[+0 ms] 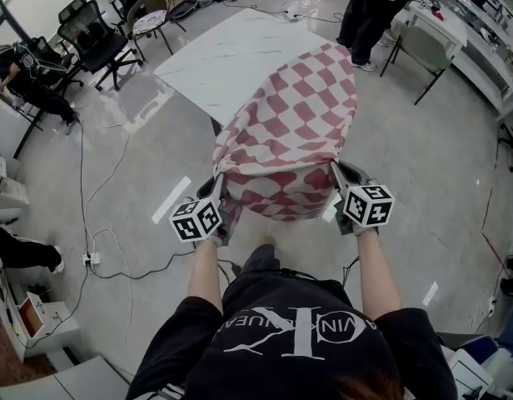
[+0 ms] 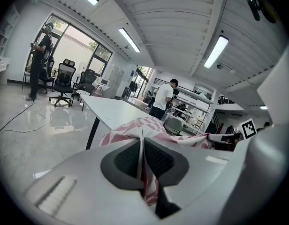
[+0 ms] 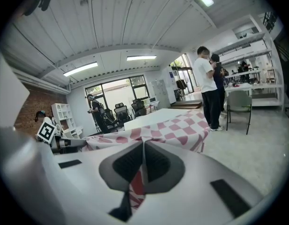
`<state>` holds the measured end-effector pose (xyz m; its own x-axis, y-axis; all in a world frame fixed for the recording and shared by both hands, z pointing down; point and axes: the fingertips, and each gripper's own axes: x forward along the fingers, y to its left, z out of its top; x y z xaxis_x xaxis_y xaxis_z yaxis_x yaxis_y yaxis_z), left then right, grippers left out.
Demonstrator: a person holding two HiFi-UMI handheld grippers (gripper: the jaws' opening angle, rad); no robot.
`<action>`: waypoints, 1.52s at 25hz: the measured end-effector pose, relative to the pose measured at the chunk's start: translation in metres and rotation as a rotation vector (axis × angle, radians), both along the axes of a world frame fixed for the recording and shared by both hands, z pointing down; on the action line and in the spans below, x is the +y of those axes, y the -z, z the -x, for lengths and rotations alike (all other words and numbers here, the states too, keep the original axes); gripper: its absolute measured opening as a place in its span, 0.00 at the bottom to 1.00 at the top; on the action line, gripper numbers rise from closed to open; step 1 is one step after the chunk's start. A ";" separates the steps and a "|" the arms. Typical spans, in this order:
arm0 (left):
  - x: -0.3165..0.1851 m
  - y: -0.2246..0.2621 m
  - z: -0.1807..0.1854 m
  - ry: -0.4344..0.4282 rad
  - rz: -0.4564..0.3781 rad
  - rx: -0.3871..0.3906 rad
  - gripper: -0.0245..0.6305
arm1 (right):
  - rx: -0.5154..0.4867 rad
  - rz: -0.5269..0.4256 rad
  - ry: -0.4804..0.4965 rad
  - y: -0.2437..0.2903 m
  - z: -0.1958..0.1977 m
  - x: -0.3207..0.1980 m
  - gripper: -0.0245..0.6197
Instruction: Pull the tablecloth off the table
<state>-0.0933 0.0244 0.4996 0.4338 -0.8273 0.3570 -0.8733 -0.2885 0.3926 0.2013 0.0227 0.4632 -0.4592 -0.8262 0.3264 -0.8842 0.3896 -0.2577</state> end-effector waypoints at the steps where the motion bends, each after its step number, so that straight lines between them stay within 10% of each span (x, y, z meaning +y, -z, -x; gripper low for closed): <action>1: 0.004 0.002 0.002 0.005 -0.002 0.003 0.08 | -0.001 -0.002 0.003 0.003 0.002 0.003 0.06; 24: 0.045 0.025 0.003 0.026 -0.058 -0.003 0.08 | -0.064 -0.012 -0.004 0.009 -0.001 0.043 0.06; 38: 0.052 0.091 0.025 0.121 -0.322 -0.131 0.08 | 0.005 -0.198 0.073 0.064 0.023 0.044 0.06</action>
<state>-0.1187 0.0767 0.4087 0.2935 -0.9489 0.1161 -0.9457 -0.2703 0.1807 0.1778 0.0664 0.3995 -0.5187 -0.8392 0.1635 -0.8530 0.4949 -0.1656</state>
